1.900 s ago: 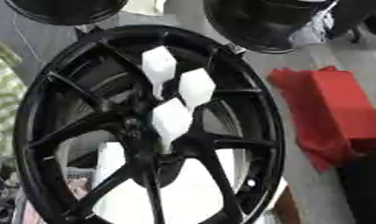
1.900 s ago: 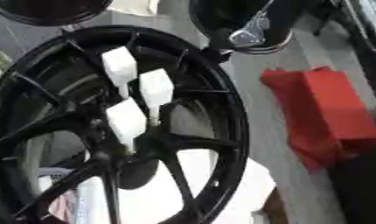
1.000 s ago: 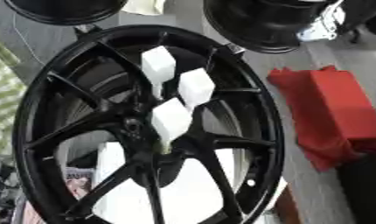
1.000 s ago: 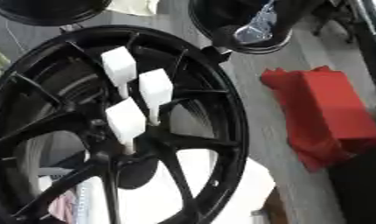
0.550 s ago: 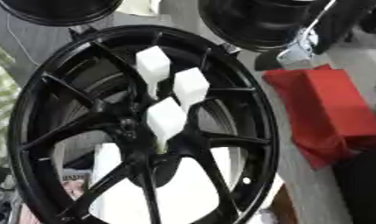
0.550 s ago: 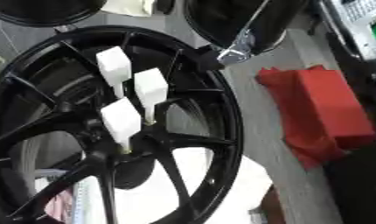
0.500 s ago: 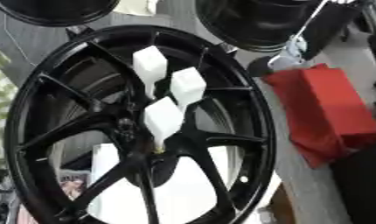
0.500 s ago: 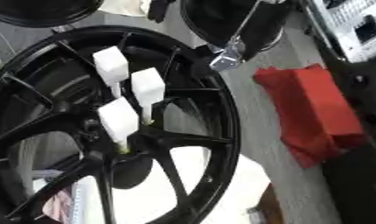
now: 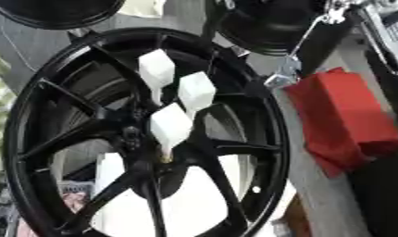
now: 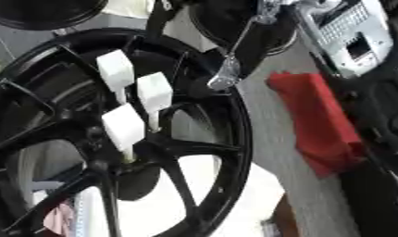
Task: Pull the pin out of the wheel hub.
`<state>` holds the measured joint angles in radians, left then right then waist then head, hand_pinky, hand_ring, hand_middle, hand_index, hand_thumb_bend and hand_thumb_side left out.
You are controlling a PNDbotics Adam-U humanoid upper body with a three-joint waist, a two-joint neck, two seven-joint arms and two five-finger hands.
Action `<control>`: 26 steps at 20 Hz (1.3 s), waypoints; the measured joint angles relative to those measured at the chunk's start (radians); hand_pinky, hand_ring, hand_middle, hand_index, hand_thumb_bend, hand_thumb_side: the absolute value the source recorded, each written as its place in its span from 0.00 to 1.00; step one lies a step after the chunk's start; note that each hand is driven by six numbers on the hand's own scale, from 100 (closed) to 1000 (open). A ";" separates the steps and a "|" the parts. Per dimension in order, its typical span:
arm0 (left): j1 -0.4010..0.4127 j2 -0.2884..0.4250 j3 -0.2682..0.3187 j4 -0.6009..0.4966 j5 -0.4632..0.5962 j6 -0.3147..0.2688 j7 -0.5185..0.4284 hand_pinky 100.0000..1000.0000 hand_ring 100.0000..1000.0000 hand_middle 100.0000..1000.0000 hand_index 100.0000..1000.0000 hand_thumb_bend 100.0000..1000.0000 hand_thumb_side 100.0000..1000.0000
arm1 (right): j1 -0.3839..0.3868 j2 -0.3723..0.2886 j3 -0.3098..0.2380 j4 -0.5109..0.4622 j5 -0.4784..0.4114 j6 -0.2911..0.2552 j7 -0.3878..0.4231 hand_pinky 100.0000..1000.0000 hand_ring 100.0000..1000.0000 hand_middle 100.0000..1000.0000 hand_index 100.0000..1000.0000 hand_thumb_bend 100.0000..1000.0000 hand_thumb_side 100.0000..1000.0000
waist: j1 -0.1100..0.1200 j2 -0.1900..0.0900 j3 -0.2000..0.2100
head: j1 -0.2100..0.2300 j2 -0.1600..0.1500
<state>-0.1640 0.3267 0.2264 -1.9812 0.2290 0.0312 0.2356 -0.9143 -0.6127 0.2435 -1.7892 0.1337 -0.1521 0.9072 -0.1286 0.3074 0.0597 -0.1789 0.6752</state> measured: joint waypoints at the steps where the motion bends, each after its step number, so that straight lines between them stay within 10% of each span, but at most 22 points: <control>1: 0.000 0.000 0.000 0.000 0.000 0.000 0.000 0.74 0.58 0.48 0.66 0.00 0.72 | 0.001 0.008 0.003 0.004 0.011 0.000 0.000 0.87 0.81 0.65 0.75 0.44 0.00 | 0.000 0.000 -0.002 | 0.000 0.000; 26: 0.014 0.000 0.006 0.000 0.000 0.008 0.009 0.75 0.58 0.48 0.66 0.00 0.72 | 0.038 0.134 0.058 0.064 0.173 -0.024 0.000 0.87 0.82 0.71 0.77 0.42 0.00 | 0.004 -0.008 -0.027 | 0.038 0.015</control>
<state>-0.1499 0.3266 0.2319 -1.9812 0.2290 0.0395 0.2444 -0.8766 -0.4789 0.3014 -1.7257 0.3069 -0.1758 0.9072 -0.1250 0.2990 0.0322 -0.1409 0.6901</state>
